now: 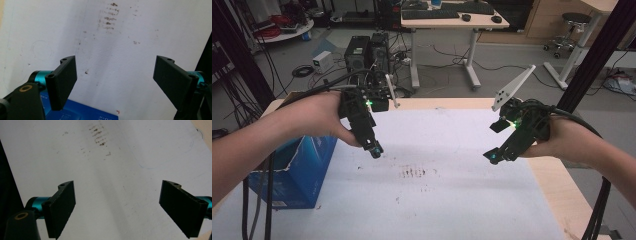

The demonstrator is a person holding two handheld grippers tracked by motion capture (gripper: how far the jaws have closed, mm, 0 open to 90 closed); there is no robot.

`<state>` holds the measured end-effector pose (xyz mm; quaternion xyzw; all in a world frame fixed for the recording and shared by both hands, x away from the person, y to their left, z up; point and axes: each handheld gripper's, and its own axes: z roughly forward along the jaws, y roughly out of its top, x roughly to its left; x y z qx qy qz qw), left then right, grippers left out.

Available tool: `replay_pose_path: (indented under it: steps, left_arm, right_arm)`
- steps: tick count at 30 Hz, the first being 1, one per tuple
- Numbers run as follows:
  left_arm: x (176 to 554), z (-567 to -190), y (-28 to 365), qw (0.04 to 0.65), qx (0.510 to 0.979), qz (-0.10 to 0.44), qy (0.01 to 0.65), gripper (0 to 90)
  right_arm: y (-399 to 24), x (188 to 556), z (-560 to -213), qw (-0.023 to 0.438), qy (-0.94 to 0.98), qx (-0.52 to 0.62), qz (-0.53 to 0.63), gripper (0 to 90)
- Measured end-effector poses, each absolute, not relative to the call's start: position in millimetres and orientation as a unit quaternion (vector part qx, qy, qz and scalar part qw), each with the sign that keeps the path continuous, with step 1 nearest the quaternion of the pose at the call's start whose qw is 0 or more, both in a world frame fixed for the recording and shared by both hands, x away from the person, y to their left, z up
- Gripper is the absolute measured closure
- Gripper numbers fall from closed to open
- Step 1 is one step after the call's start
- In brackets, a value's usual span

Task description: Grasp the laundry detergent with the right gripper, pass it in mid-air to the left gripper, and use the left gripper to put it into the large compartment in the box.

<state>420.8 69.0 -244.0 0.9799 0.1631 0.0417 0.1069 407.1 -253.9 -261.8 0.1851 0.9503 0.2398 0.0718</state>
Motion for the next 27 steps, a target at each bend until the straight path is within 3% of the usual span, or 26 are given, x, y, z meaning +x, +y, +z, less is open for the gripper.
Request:
replay_pose_path:
  steps: [27]
  left_arm:
    - [419.1,-246.6,70.3,0.104,0.980,0.038,0.164,19.4]
  right_arm:
    - [-255.2,404.1,-262.4,0.075,0.950,0.186,0.237,13.2]
